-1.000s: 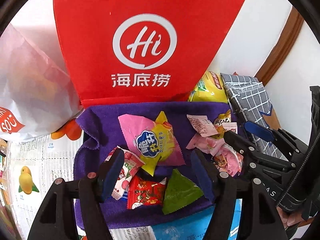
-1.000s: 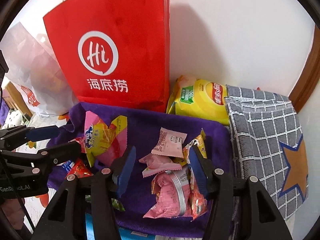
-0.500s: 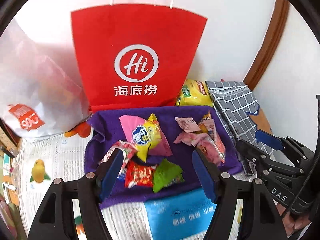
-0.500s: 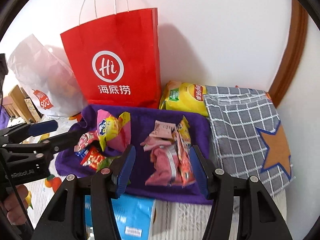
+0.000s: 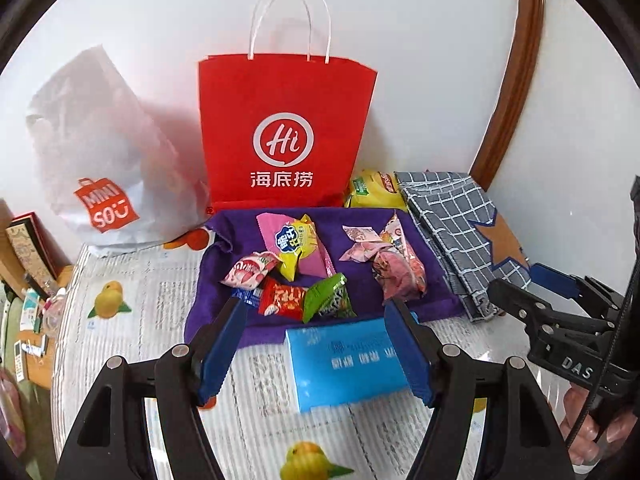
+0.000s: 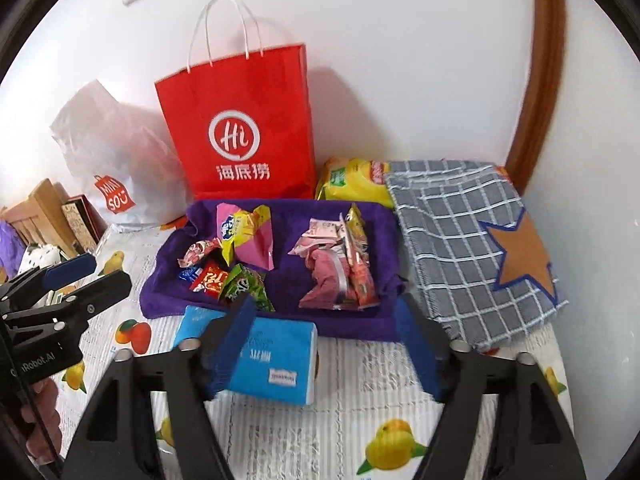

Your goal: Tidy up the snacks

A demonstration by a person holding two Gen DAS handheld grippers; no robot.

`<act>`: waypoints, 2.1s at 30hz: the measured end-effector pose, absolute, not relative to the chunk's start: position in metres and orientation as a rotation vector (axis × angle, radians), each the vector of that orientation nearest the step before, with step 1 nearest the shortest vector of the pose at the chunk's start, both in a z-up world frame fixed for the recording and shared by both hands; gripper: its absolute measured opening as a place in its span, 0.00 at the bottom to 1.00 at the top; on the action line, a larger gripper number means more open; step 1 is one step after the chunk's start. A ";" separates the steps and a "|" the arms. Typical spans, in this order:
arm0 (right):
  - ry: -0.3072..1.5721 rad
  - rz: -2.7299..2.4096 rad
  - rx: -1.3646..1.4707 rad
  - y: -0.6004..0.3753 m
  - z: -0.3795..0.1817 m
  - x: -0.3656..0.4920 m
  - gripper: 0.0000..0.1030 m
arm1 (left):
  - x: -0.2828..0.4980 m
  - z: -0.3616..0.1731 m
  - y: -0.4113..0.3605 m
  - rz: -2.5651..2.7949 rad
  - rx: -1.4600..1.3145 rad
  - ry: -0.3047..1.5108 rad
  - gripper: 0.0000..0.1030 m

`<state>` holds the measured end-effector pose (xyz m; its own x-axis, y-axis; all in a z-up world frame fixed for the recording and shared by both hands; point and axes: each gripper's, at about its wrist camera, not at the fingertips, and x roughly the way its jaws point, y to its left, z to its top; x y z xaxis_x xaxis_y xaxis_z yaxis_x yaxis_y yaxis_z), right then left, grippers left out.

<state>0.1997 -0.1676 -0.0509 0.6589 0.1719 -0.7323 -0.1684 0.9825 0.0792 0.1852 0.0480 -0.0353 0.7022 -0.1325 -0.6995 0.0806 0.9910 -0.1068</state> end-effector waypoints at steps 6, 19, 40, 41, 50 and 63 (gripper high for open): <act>0.782 0.177 0.021 -0.183 -0.047 0.157 0.92 | 0.148 -0.033 0.040 -0.066 -0.043 0.768 0.71; 0.740 0.185 0.002 -0.198 -0.045 0.081 0.98 | 0.068 -0.027 0.018 -0.050 -0.024 0.686 0.82; 0.683 0.178 0.021 -0.221 -0.033 0.023 0.98 | 0.015 -0.020 -0.003 -0.031 -0.010 0.648 0.82; 0.682 0.179 0.021 -0.222 -0.033 0.023 0.98 | 0.015 -0.020 -0.003 -0.033 -0.011 0.647 0.82; 0.679 0.178 0.023 -0.226 -0.033 0.021 0.98 | 0.014 -0.019 -0.004 -0.038 -0.008 0.648 0.82; 0.677 0.180 0.023 -0.228 -0.032 0.018 0.98 | 0.013 -0.020 -0.005 -0.037 -0.006 0.650 0.82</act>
